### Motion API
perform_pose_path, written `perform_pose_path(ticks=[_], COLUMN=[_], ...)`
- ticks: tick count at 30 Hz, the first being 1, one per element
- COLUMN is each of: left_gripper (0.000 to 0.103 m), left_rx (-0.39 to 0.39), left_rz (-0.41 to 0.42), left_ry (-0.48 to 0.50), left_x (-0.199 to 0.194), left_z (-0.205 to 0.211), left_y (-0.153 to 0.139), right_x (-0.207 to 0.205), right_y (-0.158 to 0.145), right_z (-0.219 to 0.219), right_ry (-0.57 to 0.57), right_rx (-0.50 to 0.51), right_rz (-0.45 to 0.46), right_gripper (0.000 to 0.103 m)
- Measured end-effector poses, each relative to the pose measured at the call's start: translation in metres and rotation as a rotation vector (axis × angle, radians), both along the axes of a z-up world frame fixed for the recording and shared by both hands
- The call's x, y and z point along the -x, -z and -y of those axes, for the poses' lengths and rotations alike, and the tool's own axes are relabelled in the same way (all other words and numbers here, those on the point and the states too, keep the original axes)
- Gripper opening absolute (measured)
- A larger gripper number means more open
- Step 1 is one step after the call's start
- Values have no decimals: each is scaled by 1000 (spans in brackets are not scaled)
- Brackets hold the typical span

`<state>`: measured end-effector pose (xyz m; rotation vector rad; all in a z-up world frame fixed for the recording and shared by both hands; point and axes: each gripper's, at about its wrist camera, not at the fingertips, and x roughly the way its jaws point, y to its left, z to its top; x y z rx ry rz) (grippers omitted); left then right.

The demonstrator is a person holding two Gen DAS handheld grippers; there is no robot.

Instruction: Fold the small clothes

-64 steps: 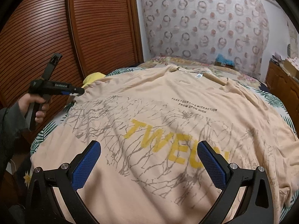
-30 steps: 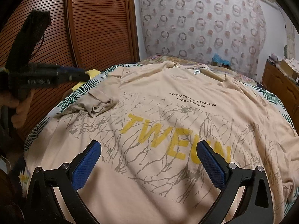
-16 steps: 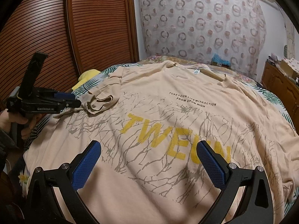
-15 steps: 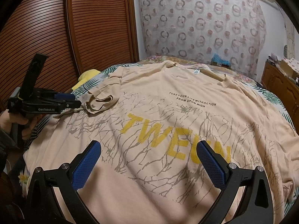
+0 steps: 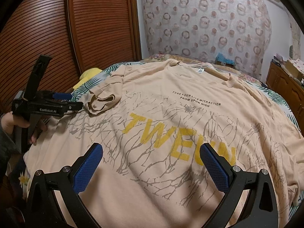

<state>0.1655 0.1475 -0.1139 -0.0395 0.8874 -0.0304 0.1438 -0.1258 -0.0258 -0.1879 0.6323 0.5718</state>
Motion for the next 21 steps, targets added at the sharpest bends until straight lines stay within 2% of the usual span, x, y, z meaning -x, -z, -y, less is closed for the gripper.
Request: perform_pose_path(ticks=[6,9,17,21], left_gripper=[90,90,90,90], left_rx=[0,0,16,14], left_rz=[1,1,4,6], left_ry=[-12,-15,-42,-61], left_x=[1,2,7,8], left_z=[-2,-3,-9,-11], left_y=[0,0,0,1], right_x=[-15,-24,-73,-94], right_y=[-26,-33,-31,-23], right_z=[-12,-21,-88,-108], right_ry=[-83,-112,-315,-352], right_rx=[-21,-21,-25,-27], right_rz=[-3,-3,-80,-124], right_gripper=[102,98,61,51])
